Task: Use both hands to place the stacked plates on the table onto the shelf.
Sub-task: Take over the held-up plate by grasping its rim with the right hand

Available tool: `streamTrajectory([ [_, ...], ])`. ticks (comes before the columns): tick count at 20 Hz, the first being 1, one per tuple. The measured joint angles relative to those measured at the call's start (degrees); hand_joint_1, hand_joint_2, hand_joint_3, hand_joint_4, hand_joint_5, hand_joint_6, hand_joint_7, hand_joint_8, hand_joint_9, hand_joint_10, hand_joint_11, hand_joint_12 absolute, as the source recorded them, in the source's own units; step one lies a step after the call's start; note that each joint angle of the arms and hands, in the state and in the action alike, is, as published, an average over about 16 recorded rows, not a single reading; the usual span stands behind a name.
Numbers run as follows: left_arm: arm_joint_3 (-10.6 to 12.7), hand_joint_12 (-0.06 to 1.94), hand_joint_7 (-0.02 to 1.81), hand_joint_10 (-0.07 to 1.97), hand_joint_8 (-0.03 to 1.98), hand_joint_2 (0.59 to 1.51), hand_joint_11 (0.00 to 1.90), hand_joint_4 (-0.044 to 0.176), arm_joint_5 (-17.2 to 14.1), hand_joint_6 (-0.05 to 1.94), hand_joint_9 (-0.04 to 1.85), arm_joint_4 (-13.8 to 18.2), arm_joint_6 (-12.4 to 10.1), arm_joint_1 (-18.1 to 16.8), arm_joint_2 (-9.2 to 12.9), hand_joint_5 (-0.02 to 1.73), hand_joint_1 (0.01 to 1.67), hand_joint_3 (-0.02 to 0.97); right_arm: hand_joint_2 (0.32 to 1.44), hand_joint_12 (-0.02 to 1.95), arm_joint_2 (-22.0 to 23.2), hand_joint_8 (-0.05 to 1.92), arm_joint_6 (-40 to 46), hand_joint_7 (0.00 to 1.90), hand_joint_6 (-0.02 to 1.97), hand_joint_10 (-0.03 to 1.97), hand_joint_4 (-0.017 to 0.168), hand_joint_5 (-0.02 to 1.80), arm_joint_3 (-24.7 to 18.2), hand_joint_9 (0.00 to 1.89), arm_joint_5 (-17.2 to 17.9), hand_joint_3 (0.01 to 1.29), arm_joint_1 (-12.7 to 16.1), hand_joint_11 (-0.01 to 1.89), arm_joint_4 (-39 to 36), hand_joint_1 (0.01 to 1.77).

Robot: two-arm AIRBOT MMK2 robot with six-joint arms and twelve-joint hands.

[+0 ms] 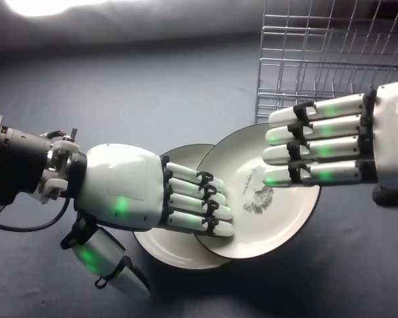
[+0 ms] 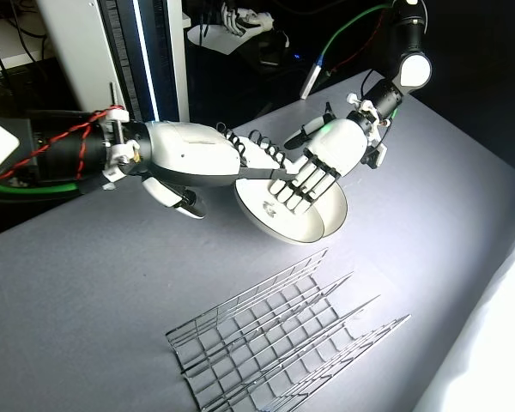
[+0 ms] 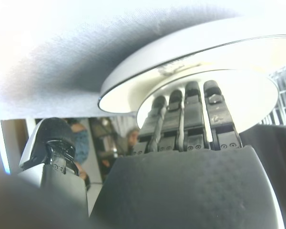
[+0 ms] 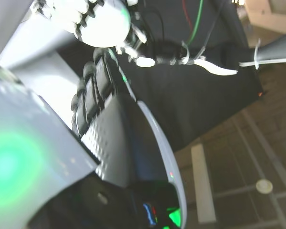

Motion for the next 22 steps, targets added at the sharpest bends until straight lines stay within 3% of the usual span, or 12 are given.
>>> streamTrajectory([
  [14, 0.66, 0.01, -0.01, 0.01, -0.02, 1.155, 0.01, -0.006, -0.41, -0.03, 0.02, 0.06, -0.1, -0.19, -0.35, -0.01, 0.01, 0.016, 0.99, 0.07, -9.04, 0.02, 0.8, 0.01, 0.01, 0.0, 0.003, 0.03, 4.62, 0.01, -6.6, 0.01, -1.44, 0.02, 0.49, 1.23],
  [22, 0.84, 0.01, -0.01, 0.01, -0.02, 1.155, 0.01, -0.006, -0.54, -0.03, 0.02, 0.06, -0.1, -0.19, -0.37, -0.01, 0.01, 0.016, 1.0, 0.32, -14.08, 0.02, 0.67, 0.06, 0.01, 0.01, 0.003, 0.1, 7.99, 0.04, -8.69, 0.01, -1.14, 0.02, 0.97, 1.19],
])
